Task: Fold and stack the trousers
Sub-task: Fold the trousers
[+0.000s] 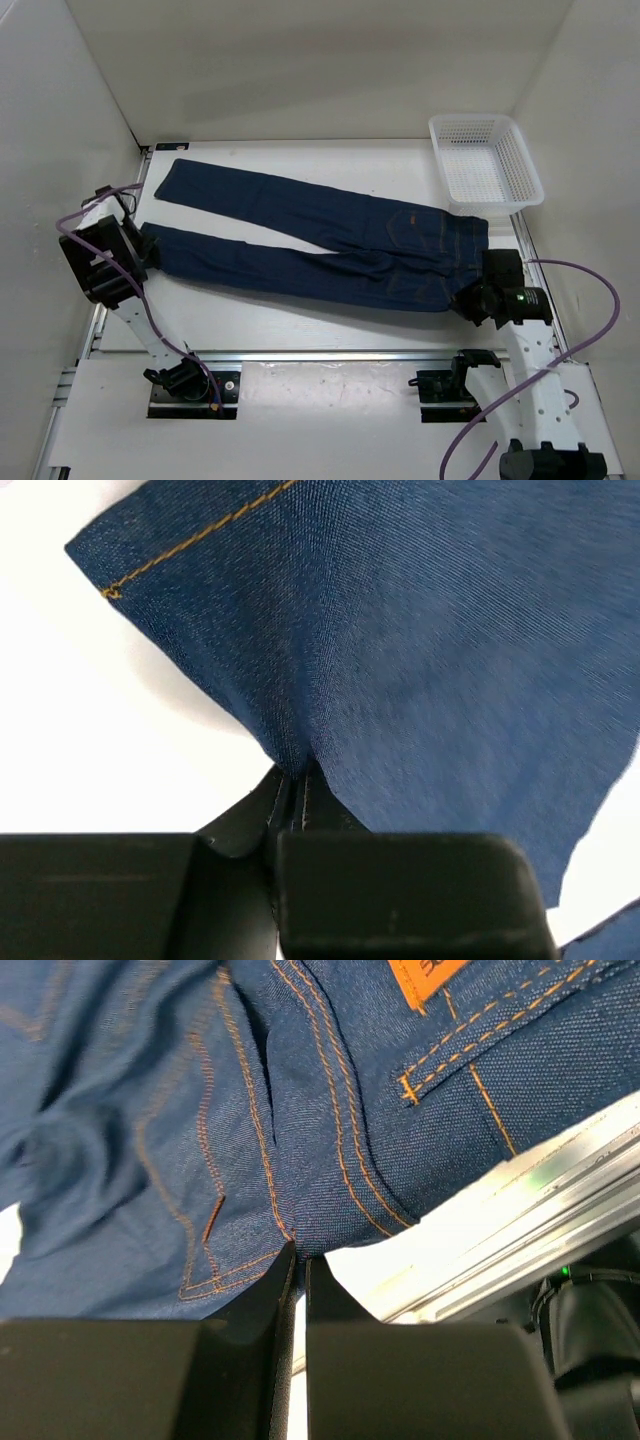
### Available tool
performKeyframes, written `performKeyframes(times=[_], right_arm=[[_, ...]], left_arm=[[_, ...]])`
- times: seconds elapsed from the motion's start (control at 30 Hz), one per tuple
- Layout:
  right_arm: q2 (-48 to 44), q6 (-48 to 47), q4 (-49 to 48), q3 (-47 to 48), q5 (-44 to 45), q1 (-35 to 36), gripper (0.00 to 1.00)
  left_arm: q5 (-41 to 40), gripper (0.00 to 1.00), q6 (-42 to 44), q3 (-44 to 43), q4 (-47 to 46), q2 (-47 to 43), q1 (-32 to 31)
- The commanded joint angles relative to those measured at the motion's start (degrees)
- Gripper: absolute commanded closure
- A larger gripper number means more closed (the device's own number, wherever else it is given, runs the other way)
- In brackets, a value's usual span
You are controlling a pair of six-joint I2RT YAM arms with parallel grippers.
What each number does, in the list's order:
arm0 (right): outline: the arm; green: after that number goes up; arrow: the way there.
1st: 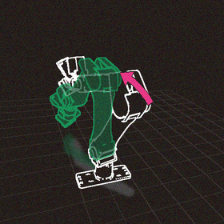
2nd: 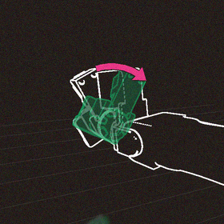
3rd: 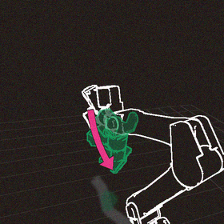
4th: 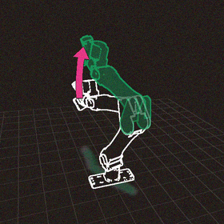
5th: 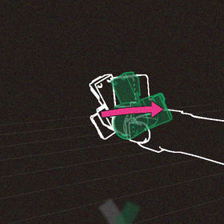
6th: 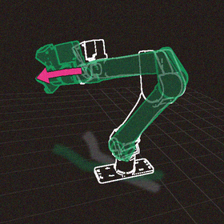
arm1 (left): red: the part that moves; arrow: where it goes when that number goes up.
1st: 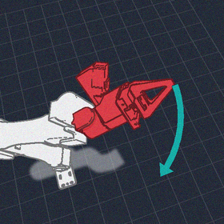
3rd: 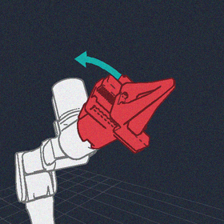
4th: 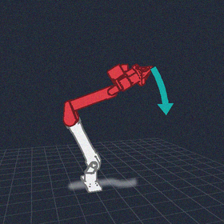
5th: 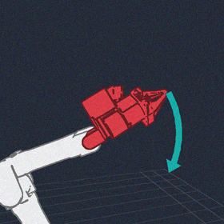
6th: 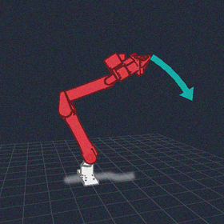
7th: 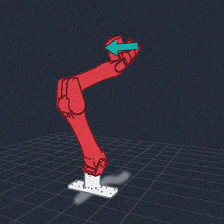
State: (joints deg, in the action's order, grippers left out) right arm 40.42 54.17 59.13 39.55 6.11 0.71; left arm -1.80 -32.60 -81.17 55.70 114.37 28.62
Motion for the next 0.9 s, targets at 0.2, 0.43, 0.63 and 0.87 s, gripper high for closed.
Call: performKeyframes(times=[0.2, 0.43, 0.63, 0.87], right_arm=[[-3.9, -2.0, 10.5, 10.0, 6.0, -0.4, 0.99], [-4.4, -3.4, 15.3, 17.7, 9.3, -0.4, 0.99], [-7.5, -3.4, 20.0, 19.6, 9.3, -0.4, 0.99], [-4.9, -4.5, 19.7, 22.7, 13.2, -0.4, 0.98]], left_arm=[[-5.0, 0.90, 1.1, -9.5, 4.1, -11.6, 0.1], [-7.2, 0.90, 2.8, -12.8, 7.8, -16.6, 0.1], [-7.8, 0.90, 4.0, -15.7, 9.8, -18.9, 0.1], [-7.2, 0.90, 5.4, -23.7, 9.8, -15.1, -3.4]])
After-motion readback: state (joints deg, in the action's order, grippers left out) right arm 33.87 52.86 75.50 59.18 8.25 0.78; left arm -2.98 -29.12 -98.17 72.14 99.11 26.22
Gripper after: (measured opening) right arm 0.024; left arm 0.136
